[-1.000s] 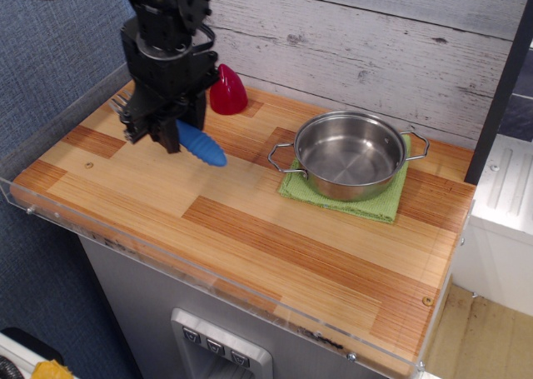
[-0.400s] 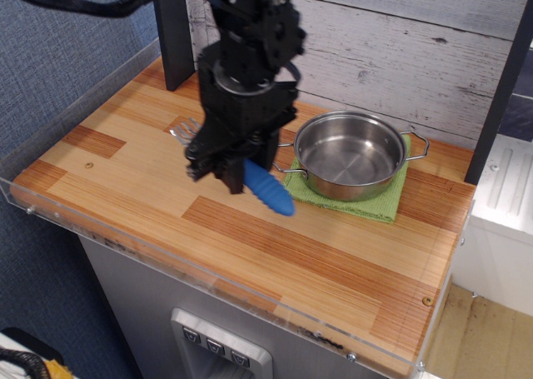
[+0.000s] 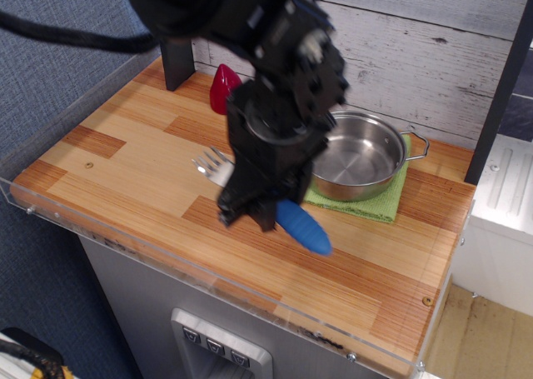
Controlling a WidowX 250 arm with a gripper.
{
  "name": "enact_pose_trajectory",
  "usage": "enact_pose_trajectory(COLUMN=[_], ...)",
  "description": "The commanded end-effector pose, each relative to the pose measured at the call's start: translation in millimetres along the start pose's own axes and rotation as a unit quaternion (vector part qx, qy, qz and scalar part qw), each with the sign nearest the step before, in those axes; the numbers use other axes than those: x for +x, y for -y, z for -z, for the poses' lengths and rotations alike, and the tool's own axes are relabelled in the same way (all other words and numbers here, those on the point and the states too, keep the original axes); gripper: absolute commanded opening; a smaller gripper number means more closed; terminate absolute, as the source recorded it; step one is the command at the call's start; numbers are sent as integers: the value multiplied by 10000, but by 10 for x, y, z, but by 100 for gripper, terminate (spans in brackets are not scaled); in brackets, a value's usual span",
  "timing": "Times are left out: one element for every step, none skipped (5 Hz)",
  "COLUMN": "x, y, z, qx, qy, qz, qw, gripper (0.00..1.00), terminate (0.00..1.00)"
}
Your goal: Move fork to front right table corner
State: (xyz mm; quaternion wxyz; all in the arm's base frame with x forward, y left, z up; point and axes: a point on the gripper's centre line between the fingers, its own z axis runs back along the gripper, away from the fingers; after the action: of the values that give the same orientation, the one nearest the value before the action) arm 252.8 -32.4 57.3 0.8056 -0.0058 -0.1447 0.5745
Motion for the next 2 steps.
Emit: enact_pose_trajectory(x=[-331,-430], y=[-74,-51], z=[45,102], qx=[-232,-299], qy=[-221,-324], qz=[140,339], qw=[9994,9984], gripper=[0,0], terminate=[0,0])
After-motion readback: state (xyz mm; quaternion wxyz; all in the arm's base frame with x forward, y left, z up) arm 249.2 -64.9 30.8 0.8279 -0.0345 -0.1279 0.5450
